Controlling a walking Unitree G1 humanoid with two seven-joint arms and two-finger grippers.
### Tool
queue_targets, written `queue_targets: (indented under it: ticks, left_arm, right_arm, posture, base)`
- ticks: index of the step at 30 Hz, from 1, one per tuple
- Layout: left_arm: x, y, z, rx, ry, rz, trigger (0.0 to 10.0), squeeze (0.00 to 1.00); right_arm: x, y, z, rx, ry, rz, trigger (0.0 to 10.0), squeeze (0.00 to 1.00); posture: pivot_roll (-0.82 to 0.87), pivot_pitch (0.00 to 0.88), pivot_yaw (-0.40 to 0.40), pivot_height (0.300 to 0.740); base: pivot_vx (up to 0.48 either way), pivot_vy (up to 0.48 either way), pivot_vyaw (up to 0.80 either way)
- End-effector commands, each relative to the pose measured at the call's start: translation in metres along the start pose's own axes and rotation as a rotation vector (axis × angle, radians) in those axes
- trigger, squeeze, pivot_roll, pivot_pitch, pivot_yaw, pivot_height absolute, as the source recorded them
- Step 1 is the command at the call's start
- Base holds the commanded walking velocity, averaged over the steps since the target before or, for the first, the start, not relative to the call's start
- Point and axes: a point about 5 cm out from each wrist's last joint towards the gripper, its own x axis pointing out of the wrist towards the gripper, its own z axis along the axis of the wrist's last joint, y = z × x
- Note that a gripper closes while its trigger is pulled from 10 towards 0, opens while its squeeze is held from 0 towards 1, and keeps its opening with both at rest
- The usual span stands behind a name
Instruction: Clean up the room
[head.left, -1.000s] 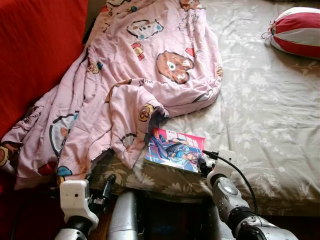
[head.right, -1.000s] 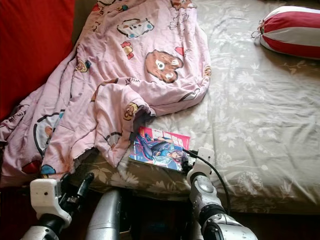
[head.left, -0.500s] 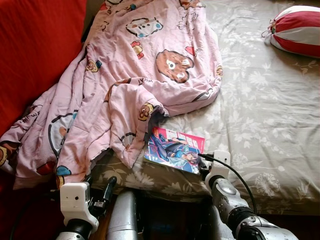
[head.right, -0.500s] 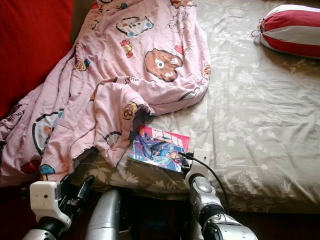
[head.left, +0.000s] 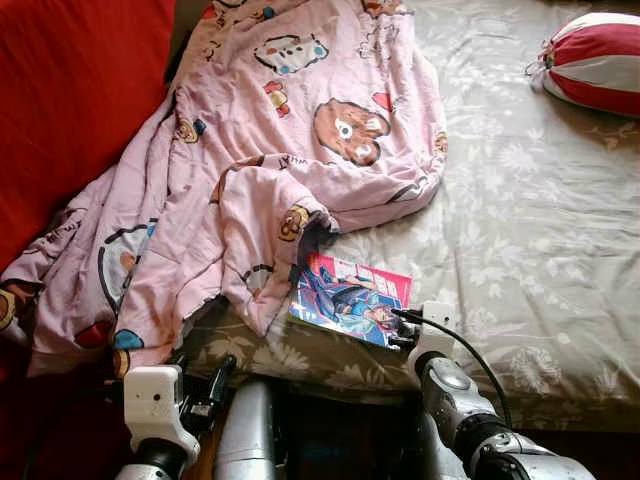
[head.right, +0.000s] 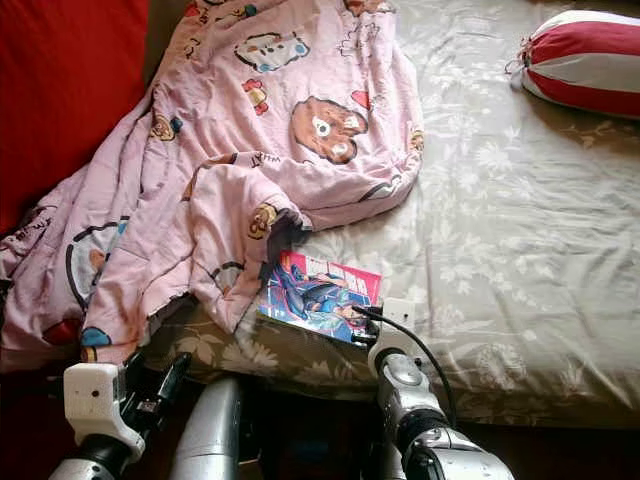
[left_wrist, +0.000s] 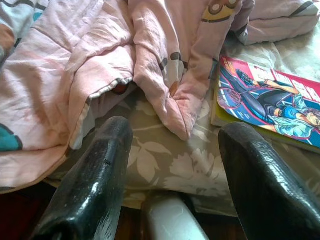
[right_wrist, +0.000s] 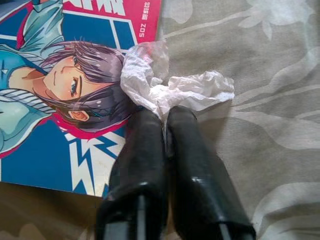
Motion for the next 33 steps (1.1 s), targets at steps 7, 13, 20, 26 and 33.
queue_targets:
  ticks: [7, 13, 20, 26, 33]
  left_arm:
    - [0.015, 0.01, -0.011, 0.002, 0.005, 0.044, 10.0, 0.0]
    - [0.04, 0.025, -0.021, -0.037, -0.002, 0.094, 10.0, 0.0]
    - [0.055, 0.033, -0.035, -0.065, 0.005, 0.127, 10.0, 0.0]
    - [0.061, 0.036, -0.044, -0.08, 0.001, 0.138, 10.0, 0.0]
    - [0.065, 0.042, -0.058, -0.093, 0.039, 0.161, 10.0, 0.0]
  right_arm:
    - [-0.002, -0.014, -0.005, 0.017, -0.011, -0.04, 0.0, 0.0]
    - [-0.002, -0.025, 0.007, 0.042, -0.091, -0.039, 0.0, 0.0]
    - [-0.01, -0.042, 0.015, 0.021, -0.241, 0.002, 0.0, 0.0]
    - [-0.019, -0.051, 0.005, -0.011, -0.289, 0.012, 10.0, 0.0]
    - [-0.022, -0.049, -0.022, -0.043, -0.194, 0.059, 10.0, 0.0]
  posture:
    - [0.29, 0.149, -0.043, 0.616]
    - [0.25, 0.046, -0.061, 0.616]
    - [0.2, 0.0, -0.063, 0.616]
    - [0.16, 0.0, -0.056, 0.616]
    - [0.15, 0.0, -0.045, 0.616]
  base:
    - [0.0, 0.0, 0.0]
    - [0.0, 0.0, 0.0]
    - [0.0, 0.0, 0.0]
    - [0.0, 0.0, 0.0]
    - [0.0, 0.0, 0.0]
